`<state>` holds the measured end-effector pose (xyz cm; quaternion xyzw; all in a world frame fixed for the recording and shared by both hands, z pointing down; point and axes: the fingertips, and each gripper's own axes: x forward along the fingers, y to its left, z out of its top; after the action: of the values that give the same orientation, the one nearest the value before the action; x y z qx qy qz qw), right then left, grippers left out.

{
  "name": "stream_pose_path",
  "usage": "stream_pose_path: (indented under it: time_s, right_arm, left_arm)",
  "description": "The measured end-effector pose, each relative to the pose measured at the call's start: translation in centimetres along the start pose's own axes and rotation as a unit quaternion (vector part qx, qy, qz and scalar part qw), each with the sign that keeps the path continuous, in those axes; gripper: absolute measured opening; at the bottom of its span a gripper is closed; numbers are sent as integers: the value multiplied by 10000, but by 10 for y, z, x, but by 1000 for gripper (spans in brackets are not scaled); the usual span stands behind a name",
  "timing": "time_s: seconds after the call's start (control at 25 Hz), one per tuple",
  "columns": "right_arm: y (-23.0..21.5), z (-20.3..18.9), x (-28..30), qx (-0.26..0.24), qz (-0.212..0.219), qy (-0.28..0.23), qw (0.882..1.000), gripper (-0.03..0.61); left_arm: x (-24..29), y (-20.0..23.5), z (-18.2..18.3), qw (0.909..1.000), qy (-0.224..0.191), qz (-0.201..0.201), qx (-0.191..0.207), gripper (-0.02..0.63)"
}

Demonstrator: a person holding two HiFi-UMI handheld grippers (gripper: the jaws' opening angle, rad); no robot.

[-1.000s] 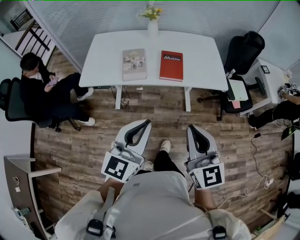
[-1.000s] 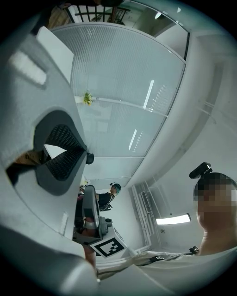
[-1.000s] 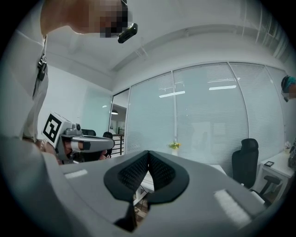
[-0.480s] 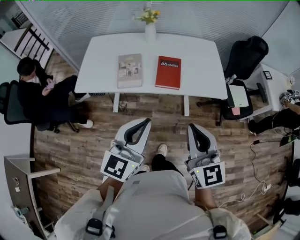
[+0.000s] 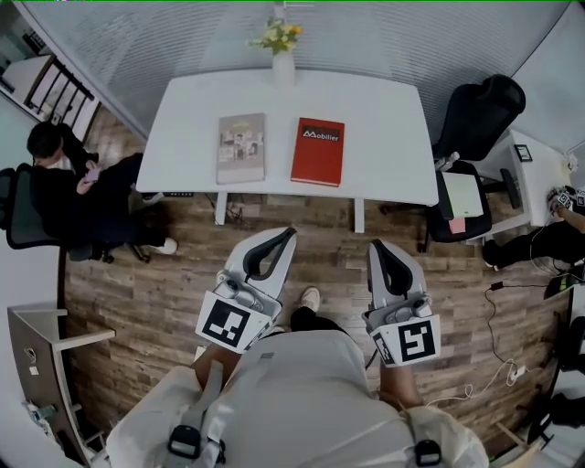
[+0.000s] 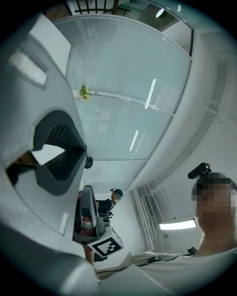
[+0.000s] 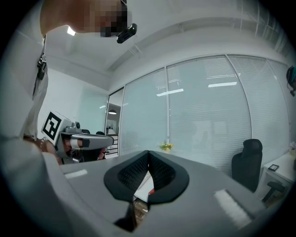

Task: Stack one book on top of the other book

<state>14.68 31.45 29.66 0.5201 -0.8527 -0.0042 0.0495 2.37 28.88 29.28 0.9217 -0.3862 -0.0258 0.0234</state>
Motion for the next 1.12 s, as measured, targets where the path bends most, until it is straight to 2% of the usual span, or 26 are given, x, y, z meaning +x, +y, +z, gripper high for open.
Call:
stream_pose_path:
  time_s: [0.6, 0.88, 1.12]
  right_arm:
    - [-42, -14, 28, 15, 199, 92, 9998, 5]
    - [-46, -22, 44, 69, 292, 158, 9994, 5]
    - [-55, -25, 67, 68, 283, 182, 9994, 5]
  left_arm:
    - [44, 8, -15, 9997, 56, 185, -137, -2]
    - [52, 27, -21, 9992, 96, 348, -162, -2]
    - [70, 40, -27, 9993, 119, 281, -206, 0]
